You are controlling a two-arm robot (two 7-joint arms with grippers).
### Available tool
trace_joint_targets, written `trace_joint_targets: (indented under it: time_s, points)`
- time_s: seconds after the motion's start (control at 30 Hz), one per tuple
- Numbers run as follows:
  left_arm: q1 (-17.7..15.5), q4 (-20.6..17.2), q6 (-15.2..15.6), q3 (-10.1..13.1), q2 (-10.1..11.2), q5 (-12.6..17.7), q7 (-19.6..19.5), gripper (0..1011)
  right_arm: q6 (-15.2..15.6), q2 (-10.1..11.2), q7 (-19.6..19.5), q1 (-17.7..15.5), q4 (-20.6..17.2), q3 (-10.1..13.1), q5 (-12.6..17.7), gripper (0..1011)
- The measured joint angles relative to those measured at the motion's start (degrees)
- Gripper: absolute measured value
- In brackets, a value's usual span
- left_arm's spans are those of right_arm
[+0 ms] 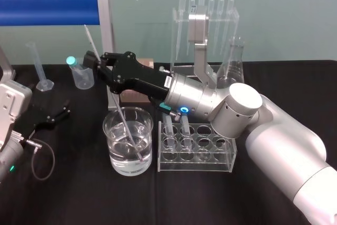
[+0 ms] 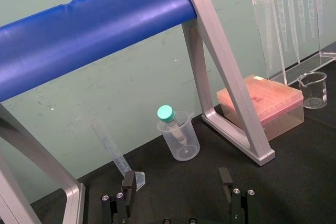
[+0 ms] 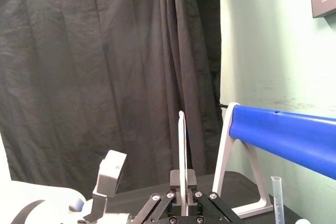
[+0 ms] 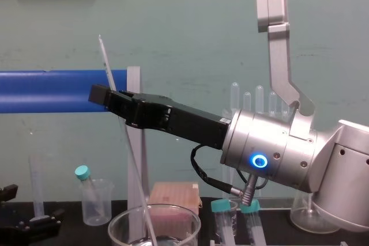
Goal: Hold the thermometer with one hand and immerse one end into the beaker, then reinsert it into the test tube rack.
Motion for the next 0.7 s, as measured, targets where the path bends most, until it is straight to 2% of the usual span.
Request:
trace_joint_targets:
  time_s: [0.7]
  points:
    - [0.0, 0.0, 0.0, 0.0, 0.0, 0.0, 0.0, 1008, 0.0, 0.0, 0.0, 0.0, 0.0, 0.0, 0.0, 56]
